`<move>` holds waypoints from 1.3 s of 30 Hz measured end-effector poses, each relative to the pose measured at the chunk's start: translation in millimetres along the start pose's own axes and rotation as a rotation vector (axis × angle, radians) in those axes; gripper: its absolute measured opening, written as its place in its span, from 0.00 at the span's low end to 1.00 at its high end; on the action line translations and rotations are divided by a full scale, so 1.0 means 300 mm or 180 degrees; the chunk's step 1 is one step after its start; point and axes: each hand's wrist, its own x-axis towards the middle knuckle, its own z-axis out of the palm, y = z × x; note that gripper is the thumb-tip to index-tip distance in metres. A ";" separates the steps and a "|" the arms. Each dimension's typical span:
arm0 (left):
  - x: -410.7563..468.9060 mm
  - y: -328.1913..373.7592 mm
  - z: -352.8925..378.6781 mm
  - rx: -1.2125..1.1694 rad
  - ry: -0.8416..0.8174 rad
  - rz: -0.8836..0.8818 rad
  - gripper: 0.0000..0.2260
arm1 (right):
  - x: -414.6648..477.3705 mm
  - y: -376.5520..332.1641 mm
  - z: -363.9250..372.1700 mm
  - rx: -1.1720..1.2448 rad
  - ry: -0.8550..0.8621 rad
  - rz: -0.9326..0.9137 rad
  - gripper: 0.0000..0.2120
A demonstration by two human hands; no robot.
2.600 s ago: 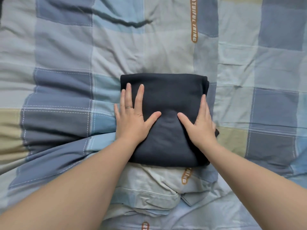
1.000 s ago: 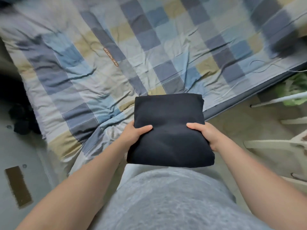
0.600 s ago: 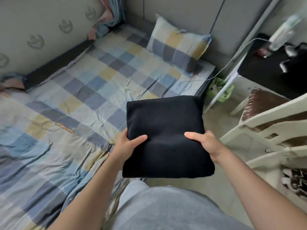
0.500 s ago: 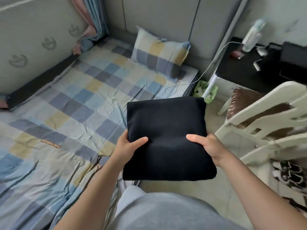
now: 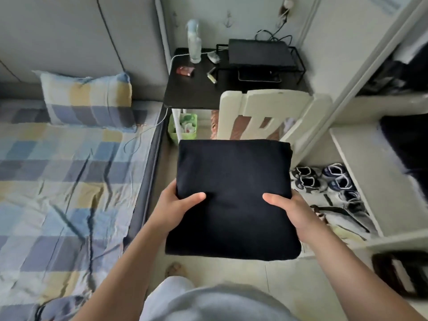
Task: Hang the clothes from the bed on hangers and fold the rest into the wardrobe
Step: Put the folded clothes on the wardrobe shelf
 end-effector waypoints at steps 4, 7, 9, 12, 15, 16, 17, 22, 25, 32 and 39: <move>0.166 0.019 0.209 0.0160 -0.0580 -0.0119 0.17 | -0.019 0.023 -0.194 0.0357 0.0533 0.0044 0.29; 0.312 0.046 0.377 0.0276 -0.1077 -0.0162 0.21 | -0.024 0.028 -0.322 0.0628 0.0903 0.0063 0.26; 0.422 0.076 0.497 0.0335 -0.1433 -0.0189 0.23 | -0.012 0.023 -0.403 0.0778 0.1173 0.0058 0.26; 0.596 0.124 0.678 0.0485 -0.2020 -0.0156 0.20 | 0.021 -0.002 -0.505 0.1019 0.1710 0.0014 0.24; 0.761 0.199 0.855 0.0752 -0.2510 -0.0143 0.21 | 0.055 -0.042 -0.575 0.1228 0.2140 -0.0105 0.23; 0.808 0.223 0.909 0.0863 -0.2644 -0.0135 0.22 | 0.065 -0.055 -0.590 0.1300 0.2269 -0.0148 0.24; 0.854 0.241 0.961 0.0954 -0.2787 -0.0130 0.22 | 0.077 -0.067 -0.602 0.1390 0.2406 -0.0171 0.25; 1.013 0.291 1.185 0.1220 -0.3362 -0.0123 0.19 | 0.126 -0.087 -0.644 0.1708 0.3001 -0.0220 0.32; 1.065 0.292 1.308 0.1316 -0.3667 -0.0169 0.19 | 0.135 -0.095 -0.682 0.1827 0.3233 -0.0240 0.32; 1.161 0.280 1.623 0.1377 -0.3904 -0.0290 0.22 | 0.183 -0.128 -0.901 0.1880 0.3469 -0.0350 0.19; 1.239 0.303 1.912 0.1631 -0.3708 -0.0057 0.26 | 0.281 -0.146 -1.190 0.1888 0.3624 -0.0343 0.25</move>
